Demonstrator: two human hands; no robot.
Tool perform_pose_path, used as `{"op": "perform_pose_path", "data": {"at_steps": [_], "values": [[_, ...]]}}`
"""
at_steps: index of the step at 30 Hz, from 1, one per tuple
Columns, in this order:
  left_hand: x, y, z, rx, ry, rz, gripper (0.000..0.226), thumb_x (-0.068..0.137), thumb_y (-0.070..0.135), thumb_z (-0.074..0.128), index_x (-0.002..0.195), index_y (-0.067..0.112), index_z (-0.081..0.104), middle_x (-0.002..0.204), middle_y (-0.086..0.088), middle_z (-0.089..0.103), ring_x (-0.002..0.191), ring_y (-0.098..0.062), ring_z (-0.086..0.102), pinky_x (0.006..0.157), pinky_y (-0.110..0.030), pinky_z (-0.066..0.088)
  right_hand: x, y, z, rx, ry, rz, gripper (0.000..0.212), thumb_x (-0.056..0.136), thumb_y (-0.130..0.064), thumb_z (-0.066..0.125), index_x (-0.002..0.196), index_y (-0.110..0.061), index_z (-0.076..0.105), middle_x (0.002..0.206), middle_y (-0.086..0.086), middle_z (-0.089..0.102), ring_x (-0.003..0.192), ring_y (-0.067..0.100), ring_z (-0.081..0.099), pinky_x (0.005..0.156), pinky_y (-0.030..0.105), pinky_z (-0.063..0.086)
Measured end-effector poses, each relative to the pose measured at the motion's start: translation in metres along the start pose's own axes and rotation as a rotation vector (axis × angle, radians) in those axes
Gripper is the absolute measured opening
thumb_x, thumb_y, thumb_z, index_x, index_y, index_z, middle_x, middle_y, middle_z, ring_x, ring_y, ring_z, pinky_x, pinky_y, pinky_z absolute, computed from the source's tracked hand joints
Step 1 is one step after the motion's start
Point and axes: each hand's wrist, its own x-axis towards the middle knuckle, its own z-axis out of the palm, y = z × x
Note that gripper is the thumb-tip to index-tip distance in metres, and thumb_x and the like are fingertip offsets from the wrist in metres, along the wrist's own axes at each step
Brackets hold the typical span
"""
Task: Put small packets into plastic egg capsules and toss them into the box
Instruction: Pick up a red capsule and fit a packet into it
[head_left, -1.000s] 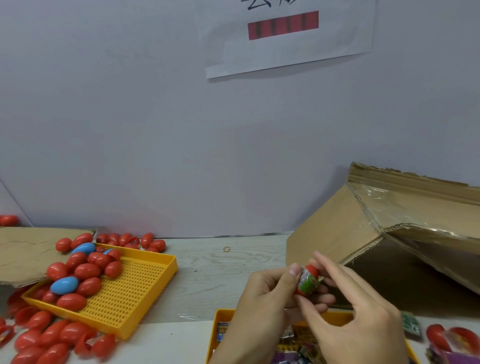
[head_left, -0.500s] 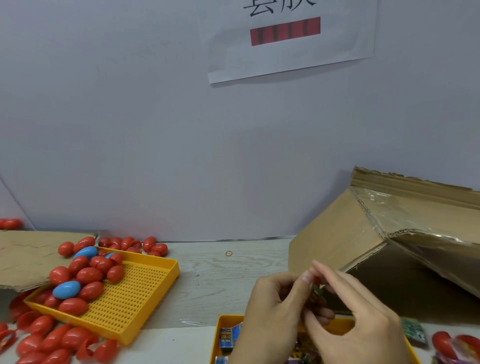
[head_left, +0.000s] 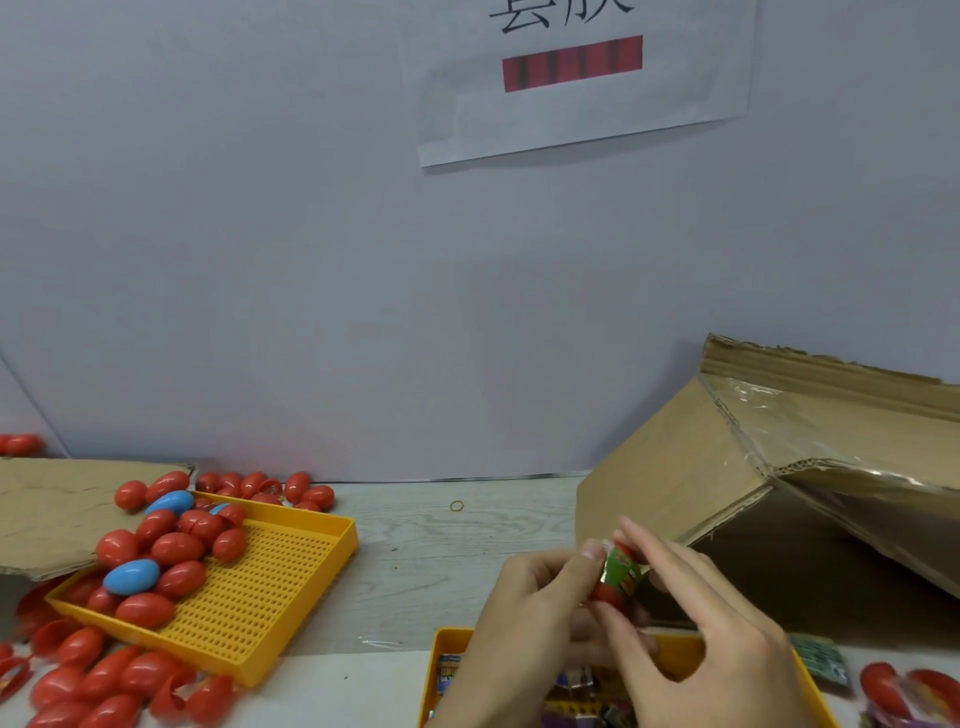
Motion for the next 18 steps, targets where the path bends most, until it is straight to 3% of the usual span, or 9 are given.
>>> {"op": "perform_pose_path", "data": {"at_steps": [3, 7, 11, 15, 18], "values": [[-0.0035, 0.0026, 0.0013, -0.037, -0.042, -0.029, 0.035, 0.084, 0.033, 0.059, 0.084, 0.0, 0.072, 0.079, -0.023, 0.069, 0.063, -0.025, 0.07, 0.057, -0.03, 0.057, 0.0006, 0.0003, 0.0007, 0.008, 0.006, 0.015, 0.068, 0.053, 0.005, 0.089, 0.113, -0.023, 0.071, 0.105, -0.011, 0.069, 0.095, 0.0, 0.06, 0.087, -0.006, 0.032], [-0.0046, 0.0016, 0.003, -0.093, -0.036, -0.108, 0.054, 0.086, 0.029, 0.058, 0.113, -0.018, 0.056, 0.087, -0.027, 0.068, 0.068, -0.028, 0.069, 0.061, -0.034, 0.06, 0.0029, 0.0014, -0.0012, 0.012, 0.003, 0.015, 0.066, 0.057, 0.012, 0.084, 0.114, -0.019, 0.071, 0.105, -0.007, 0.07, 0.096, 0.002, 0.059, 0.084, -0.008, 0.032], [-0.0026, 0.0029, -0.0001, -0.084, -0.026, -0.098, 0.042, 0.08, 0.036, 0.063, 0.093, -0.004, 0.071, 0.087, -0.023, 0.071, 0.072, -0.026, 0.07, 0.068, -0.037, 0.059, 0.0037, 0.0006, -0.002, 0.028, -0.012, 0.03, 0.069, 0.057, 0.015, 0.082, 0.115, -0.02, 0.07, 0.106, -0.006, 0.07, 0.096, 0.013, 0.065, 0.083, -0.01, 0.03], [-0.0031, 0.0013, -0.0016, -0.126, -0.041, -0.09, 0.04, 0.088, 0.028, 0.059, 0.1, -0.008, 0.071, 0.095, -0.025, 0.073, 0.085, -0.028, 0.073, 0.078, -0.036, 0.061, 0.0035, 0.0001, -0.0019, 0.048, -0.016, 0.009, 0.072, 0.056, 0.018, 0.081, 0.115, -0.021, 0.07, 0.106, -0.007, 0.07, 0.088, 0.002, 0.063, 0.081, -0.008, 0.034], [-0.0043, 0.0003, -0.0025, -0.167, -0.059, -0.102, 0.036, 0.089, 0.025, 0.059, 0.098, -0.006, 0.074, 0.101, -0.027, 0.072, 0.091, -0.03, 0.073, 0.077, -0.034, 0.061, 0.0031, 0.0003, -0.0018, 0.047, 0.011, -0.001, 0.07, 0.054, 0.021, 0.079, 0.112, -0.019, 0.072, 0.103, -0.006, 0.07, 0.089, 0.002, 0.058, 0.075, -0.007, 0.036]]}}
